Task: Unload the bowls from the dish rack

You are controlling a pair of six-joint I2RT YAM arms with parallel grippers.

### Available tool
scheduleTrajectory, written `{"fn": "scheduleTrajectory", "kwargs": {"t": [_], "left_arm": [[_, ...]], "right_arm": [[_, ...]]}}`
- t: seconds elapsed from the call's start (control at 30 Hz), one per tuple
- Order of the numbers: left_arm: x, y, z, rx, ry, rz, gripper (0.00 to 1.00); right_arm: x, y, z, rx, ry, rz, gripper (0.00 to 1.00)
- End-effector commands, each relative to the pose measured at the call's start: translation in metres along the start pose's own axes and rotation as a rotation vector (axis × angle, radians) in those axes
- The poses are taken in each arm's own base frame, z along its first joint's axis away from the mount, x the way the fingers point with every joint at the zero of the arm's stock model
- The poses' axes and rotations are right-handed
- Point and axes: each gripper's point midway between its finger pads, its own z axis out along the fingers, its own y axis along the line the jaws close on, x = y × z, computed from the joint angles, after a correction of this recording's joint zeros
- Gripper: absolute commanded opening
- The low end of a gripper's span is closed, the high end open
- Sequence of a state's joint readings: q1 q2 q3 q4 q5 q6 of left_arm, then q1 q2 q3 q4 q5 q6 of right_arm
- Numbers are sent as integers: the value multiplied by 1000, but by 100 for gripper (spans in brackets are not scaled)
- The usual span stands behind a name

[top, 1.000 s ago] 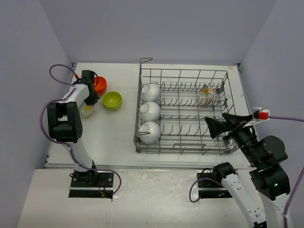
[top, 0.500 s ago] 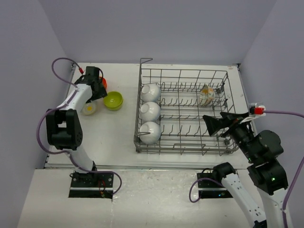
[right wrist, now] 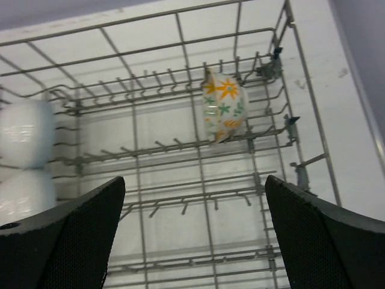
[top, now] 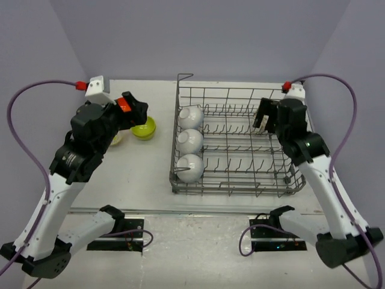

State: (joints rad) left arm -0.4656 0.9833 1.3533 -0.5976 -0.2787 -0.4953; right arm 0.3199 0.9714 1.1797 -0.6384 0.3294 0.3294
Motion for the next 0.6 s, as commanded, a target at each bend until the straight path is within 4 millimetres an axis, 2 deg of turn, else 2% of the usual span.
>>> {"fn": "scheduleTrajectory", "kwargs": {"t": [0.0,0.03,0.07,0.13,0.17,0.2,0.23,0.27,0.3,0.37,0.4,0.43,0.57], "left_arm": [[45,19,-10,-26,117,33,100],[47,27,-23,-33,116,53,100],[53,37,-28,-66,118,65,100],[54,52,-47,-96,97,88,100],[59,63,-51,-130,91,99,100],[62,67,-55,-134,87,109,100],[59,70,-64,-121,54,121,100],[67,75,-64,-127,61,132,100],[68,78,-66,-134,53,133,100],[74,85,-69,-144,39,137,100],[76,86,-69,-144,39,138,100],[77,87,-70,-140,33,137,100],[88,92,-69,-137,31,143,100]], "right_arm": [[-18,-36,30,286,9,-135,99],[-27,-34,36,304,4,-150,98],[-19,-32,57,329,45,-187,96],[-22,-31,75,359,64,-249,88],[-13,-34,95,409,103,-296,83],[-18,-32,102,422,109,-322,81],[-16,-34,110,454,128,-343,81],[-11,-34,119,465,151,-365,79],[-5,-30,136,468,183,-395,74],[6,-29,150,479,225,-424,71],[20,-31,163,495,269,-466,70],[22,-33,168,510,283,-487,65],[42,-41,186,561,347,-572,64]]}}
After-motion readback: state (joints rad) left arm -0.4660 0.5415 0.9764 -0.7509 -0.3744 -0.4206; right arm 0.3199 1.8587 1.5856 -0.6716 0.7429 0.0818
